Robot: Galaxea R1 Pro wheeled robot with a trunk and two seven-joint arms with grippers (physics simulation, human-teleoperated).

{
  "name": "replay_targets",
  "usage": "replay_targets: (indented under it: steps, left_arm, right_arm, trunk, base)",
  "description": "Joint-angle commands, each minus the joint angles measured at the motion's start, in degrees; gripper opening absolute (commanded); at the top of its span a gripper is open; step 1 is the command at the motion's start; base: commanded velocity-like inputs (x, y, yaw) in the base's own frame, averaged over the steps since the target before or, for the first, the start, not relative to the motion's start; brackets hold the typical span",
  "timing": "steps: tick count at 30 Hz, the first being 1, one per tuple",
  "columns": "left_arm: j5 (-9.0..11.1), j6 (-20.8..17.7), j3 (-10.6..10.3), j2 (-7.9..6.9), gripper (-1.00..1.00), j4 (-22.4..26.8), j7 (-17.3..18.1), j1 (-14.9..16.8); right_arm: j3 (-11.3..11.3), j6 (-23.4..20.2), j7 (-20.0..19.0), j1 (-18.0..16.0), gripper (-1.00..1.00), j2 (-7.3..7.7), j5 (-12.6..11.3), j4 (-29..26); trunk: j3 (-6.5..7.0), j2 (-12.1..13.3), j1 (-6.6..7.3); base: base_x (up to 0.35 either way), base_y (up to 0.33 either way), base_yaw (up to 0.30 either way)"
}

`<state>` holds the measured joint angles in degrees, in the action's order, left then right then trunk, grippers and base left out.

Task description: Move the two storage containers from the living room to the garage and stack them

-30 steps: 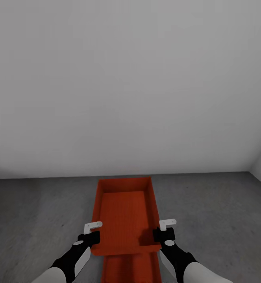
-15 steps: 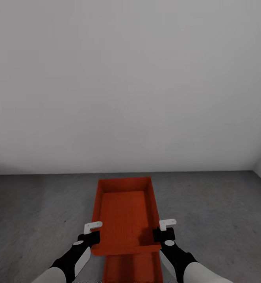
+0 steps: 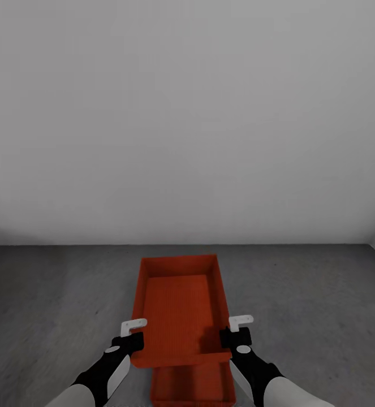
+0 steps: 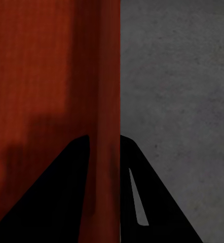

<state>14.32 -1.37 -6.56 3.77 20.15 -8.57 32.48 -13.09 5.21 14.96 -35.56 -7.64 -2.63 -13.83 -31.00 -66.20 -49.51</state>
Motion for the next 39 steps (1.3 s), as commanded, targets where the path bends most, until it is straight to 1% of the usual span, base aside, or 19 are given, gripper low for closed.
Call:
replay_targets:
  steps: [1, 24, 39]
  left_arm:
    - [-0.43, 4.54, 0.32, -1.83, -1.00, 0.24, -3.38, 0.04]
    - [-0.43, 4.54, 0.32, -1.83, -1.00, 0.25, -3.38, 0.04]
    - [-0.43, 4.52, 0.31, -1.83, -1.00, 0.24, -3.38, 0.04]
  right_arm:
    - [0.87, 0.33, 0.33, -0.03, -1.00, 0.53, -0.80, 0.21]
    - [0.82, 0.39, 0.31, -0.03, -1.00, 0.44, -0.80, 0.21]
    - [0.87, 0.42, 0.33, -0.03, -1.00, 0.56, -0.80, 0.21]
  trunk:
    - [-0.14, -0.04, 0.00]
    - [-2.12, -0.04, 0.00]
    - [-2.21, -0.04, 0.00]
  base:
    - [0.000, 0.000, 0.064]
    - [0.000, 0.000, 0.057]
    - [0.000, 0.000, 0.001]
